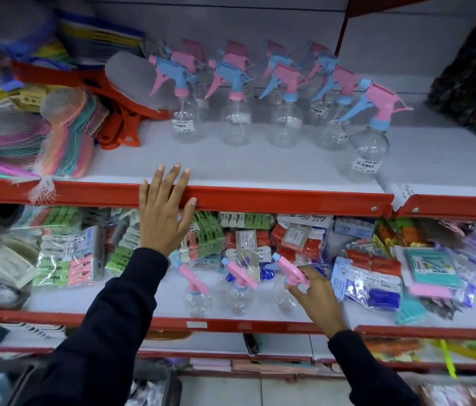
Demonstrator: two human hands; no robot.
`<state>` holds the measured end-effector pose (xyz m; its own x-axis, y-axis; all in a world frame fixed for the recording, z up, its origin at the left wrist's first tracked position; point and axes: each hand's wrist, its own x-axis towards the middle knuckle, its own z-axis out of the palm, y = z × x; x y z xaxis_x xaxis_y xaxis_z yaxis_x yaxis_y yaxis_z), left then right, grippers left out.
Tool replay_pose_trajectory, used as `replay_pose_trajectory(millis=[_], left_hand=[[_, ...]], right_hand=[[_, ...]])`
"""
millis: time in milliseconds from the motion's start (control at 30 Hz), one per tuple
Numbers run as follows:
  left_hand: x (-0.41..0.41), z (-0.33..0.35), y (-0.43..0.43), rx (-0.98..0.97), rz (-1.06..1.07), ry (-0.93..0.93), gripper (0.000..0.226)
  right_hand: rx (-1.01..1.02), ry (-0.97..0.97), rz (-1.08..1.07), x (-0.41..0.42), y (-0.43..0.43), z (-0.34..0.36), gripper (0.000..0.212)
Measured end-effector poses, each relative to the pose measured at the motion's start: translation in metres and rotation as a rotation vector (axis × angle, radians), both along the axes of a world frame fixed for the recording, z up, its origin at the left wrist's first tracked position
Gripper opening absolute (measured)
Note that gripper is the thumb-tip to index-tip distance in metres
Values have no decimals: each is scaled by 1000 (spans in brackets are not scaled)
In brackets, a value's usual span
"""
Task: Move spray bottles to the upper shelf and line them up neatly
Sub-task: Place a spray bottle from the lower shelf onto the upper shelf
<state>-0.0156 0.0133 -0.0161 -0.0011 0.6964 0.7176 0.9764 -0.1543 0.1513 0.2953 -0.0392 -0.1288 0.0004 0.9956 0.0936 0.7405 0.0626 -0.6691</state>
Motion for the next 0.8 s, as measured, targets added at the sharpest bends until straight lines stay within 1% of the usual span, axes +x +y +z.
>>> replay_pose_trajectory(millis=[33,133,200,267,333,433,500,600,800], left_hand=[[-1,0,1,-4,-3,-2,49],[-1,0,2,-4,-5,-1,49],[-1,-1,4,4,-10,-5,49],[-1,-2,5,7,-11,-7,49],[-1,-3,5,7,-9,-5,49],[-1,-3,6,-8,-13,-5,50],[-2,-4,6,-12,-14,-6,50],[-2,-4,7,-19,-14,-7,50],[-4,-6,9,3,-15,5,50]], right_hand=[[29,30,9,1,-3,11,34],[146,158,73,0,-13,57,27],[195,252,97,-2,-20,94,33],[233,334,96,-5,-25,132,34],[299,370,89,-8,-25,169,31],[438,446,70,-11,-14,216,30],[548,460,47,-14,2,241,29],[648,464,30,-23,35,264,29],[576,438,-29,-39,105,259,30]])
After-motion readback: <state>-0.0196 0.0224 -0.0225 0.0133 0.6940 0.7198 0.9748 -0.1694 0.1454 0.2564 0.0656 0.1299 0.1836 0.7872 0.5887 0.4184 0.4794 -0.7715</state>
